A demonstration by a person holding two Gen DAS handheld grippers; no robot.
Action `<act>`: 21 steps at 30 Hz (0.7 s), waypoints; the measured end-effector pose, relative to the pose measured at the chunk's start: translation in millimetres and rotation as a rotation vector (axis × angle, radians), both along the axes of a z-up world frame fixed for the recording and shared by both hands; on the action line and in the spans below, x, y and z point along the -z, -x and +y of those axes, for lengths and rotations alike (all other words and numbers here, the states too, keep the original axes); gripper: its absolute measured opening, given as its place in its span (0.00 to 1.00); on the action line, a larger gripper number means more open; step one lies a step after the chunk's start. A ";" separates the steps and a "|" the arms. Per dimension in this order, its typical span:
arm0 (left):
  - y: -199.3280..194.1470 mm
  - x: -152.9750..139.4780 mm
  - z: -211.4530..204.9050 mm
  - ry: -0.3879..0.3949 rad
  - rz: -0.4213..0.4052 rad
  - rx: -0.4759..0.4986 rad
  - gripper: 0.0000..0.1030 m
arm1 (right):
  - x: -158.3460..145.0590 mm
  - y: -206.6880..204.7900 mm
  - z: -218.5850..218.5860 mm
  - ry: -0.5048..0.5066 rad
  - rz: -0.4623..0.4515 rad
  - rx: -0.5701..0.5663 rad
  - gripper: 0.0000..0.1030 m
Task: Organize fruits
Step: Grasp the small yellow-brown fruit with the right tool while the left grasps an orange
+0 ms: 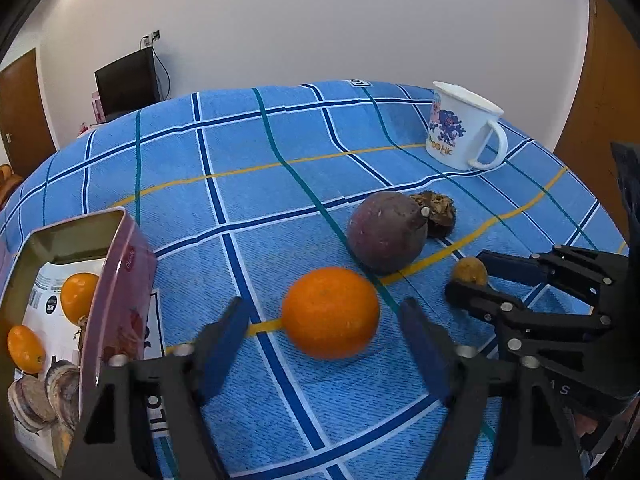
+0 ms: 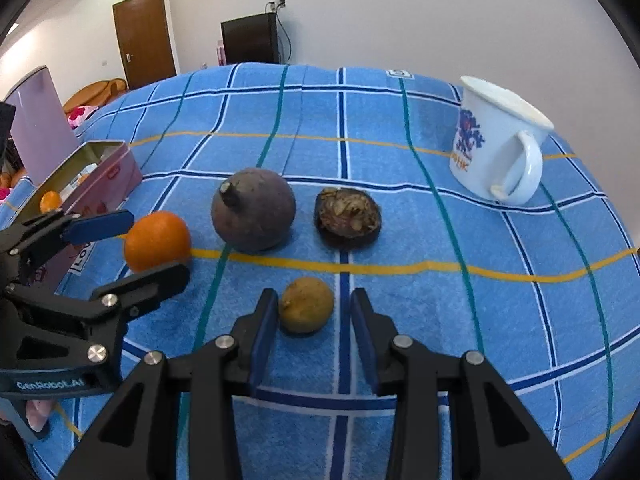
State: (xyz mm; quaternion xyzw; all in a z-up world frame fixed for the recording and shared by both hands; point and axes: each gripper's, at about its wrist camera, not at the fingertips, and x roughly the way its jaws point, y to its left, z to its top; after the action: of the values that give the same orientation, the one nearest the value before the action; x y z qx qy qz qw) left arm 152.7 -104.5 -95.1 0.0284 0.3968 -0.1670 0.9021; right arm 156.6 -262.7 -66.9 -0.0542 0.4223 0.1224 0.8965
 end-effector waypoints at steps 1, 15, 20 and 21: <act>-1.0 0.9 0.4 0.005 0.008 0.004 0.64 | 0.4 -1.7 0.4 -0.008 0.009 -0.004 0.39; 1.7 -0.5 4.0 0.021 -0.004 0.001 0.49 | 0.3 0.0 -0.5 -0.036 -0.015 -0.022 0.29; 5.4 -3.3 7.4 0.019 -0.028 -0.012 0.49 | -7.6 8.7 -2.1 -0.055 -0.069 -0.030 0.29; 5.8 -3.8 8.1 0.020 -0.032 -0.015 0.49 | -8.8 10.0 -2.4 -0.061 -0.078 -0.033 0.29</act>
State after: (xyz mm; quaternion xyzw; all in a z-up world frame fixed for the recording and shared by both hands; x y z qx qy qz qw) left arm 146.9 -96.4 -91.3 0.0190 0.3810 -0.1636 0.9098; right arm 146.6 -265.1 -58.0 -0.0384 0.3823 0.1477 0.9113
